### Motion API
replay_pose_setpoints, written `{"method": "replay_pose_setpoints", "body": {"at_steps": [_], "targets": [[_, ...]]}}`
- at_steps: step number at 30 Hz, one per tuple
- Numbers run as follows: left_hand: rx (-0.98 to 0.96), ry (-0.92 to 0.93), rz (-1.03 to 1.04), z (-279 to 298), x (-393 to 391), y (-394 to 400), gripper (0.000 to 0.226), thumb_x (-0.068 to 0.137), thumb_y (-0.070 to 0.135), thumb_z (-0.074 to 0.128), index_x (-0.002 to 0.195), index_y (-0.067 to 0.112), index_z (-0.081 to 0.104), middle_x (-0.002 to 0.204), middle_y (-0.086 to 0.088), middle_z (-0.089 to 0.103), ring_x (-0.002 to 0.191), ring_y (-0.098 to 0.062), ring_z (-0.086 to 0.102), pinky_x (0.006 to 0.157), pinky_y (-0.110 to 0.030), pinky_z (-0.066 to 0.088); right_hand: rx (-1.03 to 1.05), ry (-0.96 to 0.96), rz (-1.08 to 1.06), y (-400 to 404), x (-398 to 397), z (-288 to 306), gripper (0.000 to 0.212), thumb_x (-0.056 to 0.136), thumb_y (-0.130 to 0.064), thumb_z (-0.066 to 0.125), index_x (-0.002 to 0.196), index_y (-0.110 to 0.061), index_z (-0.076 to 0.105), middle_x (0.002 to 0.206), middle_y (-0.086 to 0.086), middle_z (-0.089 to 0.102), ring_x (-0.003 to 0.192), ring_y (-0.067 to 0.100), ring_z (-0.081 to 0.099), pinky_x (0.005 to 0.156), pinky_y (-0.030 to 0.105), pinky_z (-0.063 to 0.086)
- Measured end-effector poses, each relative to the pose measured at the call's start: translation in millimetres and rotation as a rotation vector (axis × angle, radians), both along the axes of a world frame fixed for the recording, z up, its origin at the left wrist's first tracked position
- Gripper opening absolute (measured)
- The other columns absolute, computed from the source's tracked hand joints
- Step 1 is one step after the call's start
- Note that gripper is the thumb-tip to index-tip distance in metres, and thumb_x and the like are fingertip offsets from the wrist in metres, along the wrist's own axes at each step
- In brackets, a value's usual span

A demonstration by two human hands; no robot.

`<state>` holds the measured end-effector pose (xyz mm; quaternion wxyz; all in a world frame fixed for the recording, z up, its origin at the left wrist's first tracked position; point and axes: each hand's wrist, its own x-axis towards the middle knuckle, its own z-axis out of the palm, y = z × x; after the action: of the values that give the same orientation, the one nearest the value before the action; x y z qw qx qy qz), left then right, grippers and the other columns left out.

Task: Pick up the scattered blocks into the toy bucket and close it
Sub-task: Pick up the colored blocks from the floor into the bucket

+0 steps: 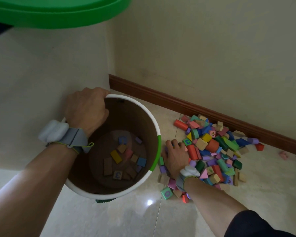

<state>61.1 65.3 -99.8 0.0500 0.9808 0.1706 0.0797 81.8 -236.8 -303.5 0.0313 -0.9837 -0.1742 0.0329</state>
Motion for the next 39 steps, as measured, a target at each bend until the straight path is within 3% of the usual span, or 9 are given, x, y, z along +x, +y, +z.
{"method": "replay_pose_setpoints", "body": {"at_steps": [7, 11, 14, 19, 22, 26, 29, 33, 39], "targets": [[-0.014, -0.005, -0.014, -0.7, -0.1, 1.2, 0.039, 0.077, 0.019, 0.062, 0.116, 0.022, 0.064, 0.091, -0.015, 0.063, 0.079, -0.035, 0.057, 0.066, -0.037, 0.04, 0.058, -0.039, -0.021, -1.7, 5.2, 3.7, 0.028, 0.076, -0.031, 0.073, 0.094, -0.018, 0.056, 0.095, 0.003, 0.058, 0.082, 0.026, 0.053, 0.046, 0.033, 0.047], [-0.008, -0.023, -0.007, -0.7, -1.9, 0.7, 0.038, 0.077, 0.019, 0.063, 0.115, 0.021, 0.065, 0.09, -0.016, 0.063, 0.078, -0.036, 0.057, 0.064, -0.035, 0.036, 0.192, 0.028, -0.17, 0.7, 18.2, 16.9, 0.021, 0.083, -0.027, 0.066, 0.097, -0.015, 0.057, 0.096, 0.006, 0.059, 0.087, 0.029, 0.054, 0.057, 0.036, 0.044], [-0.014, -0.052, -0.005, 0.8, -3.1, -0.4, 0.037, 0.076, 0.018, 0.063, 0.113, 0.02, 0.066, 0.09, -0.018, 0.063, 0.077, -0.038, 0.057, 0.063, -0.035, 0.033, 0.424, 0.158, -0.367, 0.2, 33.4, 31.8, 0.018, 0.083, -0.023, 0.067, 0.096, -0.015, 0.059, 0.089, 0.007, 0.063, 0.082, 0.029, 0.058, 0.065, 0.036, 0.046], [-0.045, -0.041, -0.015, -0.2, -1.3, 0.7, 0.037, 0.075, 0.018, 0.063, 0.112, 0.021, 0.066, 0.087, -0.017, 0.062, 0.075, -0.037, 0.058, 0.067, -0.04, 0.047, 0.701, 0.393, -0.625, -9.2, 53.0, 58.6, 0.015, 0.088, -0.019, 0.069, 0.097, -0.007, 0.066, 0.083, 0.009, 0.064, 0.082, 0.029, 0.058, 0.065, 0.03, 0.04], [-0.04, -0.059, -0.017, -2.3, -1.0, 1.1, 0.037, 0.075, 0.018, 0.064, 0.112, 0.018, 0.066, 0.088, -0.019, 0.062, 0.075, -0.04, 0.058, 0.068, -0.042, 0.047, 1.031, 0.662, -0.87, -13.0, 54.1, 86.3, 0.017, 0.096, -0.02, 0.066, 0.097, -0.004, 0.063, 0.08, 0.014, 0.058, 0.076, 0.031, 0.057, 0.067, 0.036, 0.045], [-0.032, -0.062, -0.016, -4.2, 0.3, 2.0, 0.037, 0.075, 0.018, 0.064, 0.111, 0.019, 0.067, 0.086, -0.018, 0.063, 0.073, -0.038, 0.058, 0.067, -0.042, 0.048, 1.485, 0.965, -1.066, -8.7, 47.1, 148.2, 0.018, 0.099, -0.021, 0.06, 0.094, -0.004, 0.063, 0.08, 0.015, 0.056, 0.068, 0.028, 0.055, 0.051, 0.036, 0.053], [-0.039, -0.074, -0.016, -6.1, -0.3, 2.0, 0.038, 0.074, 0.018, 0.064, 0.112, 0.019, 0.066, 0.088, -0.018, 0.063, 0.075, -0.039, 0.058, 0.068, -0.041, 0.047, 1.645, 1.13, -0.988, 3.8, 43.4, 200.9, 0.024, 0.097, -0.021, 0.059, 0.096, 0.002, 0.064, 0.091, 0.023, 0.066, 0.061, 0.032, 0.063, 0.045, 0.032, 0.052], [-0.039, -0.053, -0.021, -7.0, 0.6, 2.2, 0.037, 0.076, 0.02, 0.061, 0.114, 0.021, 0.065, 0.09, -0.015, 0.064, 0.076, -0.035, 0.059, 0.066, -0.038, 0.046, 1.701, 1.31, -0.729, 29.7, 38.4, 261.1, 0.026, 0.066, -0.017, 0.074, 0.077, 0.007, 0.073, 0.095, 0.021, 0.064, 0.065, 0.03, 0.059, 0.04, 0.023, 0.046], [-0.055, -0.037, -0.045, -5.7, 1.2, 4.3, 0.037, 0.077, 0.019, 0.061, 0.115, 0.017, 0.064, 0.088, -0.015, 0.064, 0.073, -0.031, 0.059, 0.064, -0.036, 0.045, 1.502, 1.26, -0.499, 78.9, 9.4, 296.6, 0.009, 0.076, -0.014, 0.072, 0.069, -0.007, 0.072, 0.078, 0.014, 0.065, 0.059, 0.025, 0.059, 0.038, 0.026, 0.045]]}}
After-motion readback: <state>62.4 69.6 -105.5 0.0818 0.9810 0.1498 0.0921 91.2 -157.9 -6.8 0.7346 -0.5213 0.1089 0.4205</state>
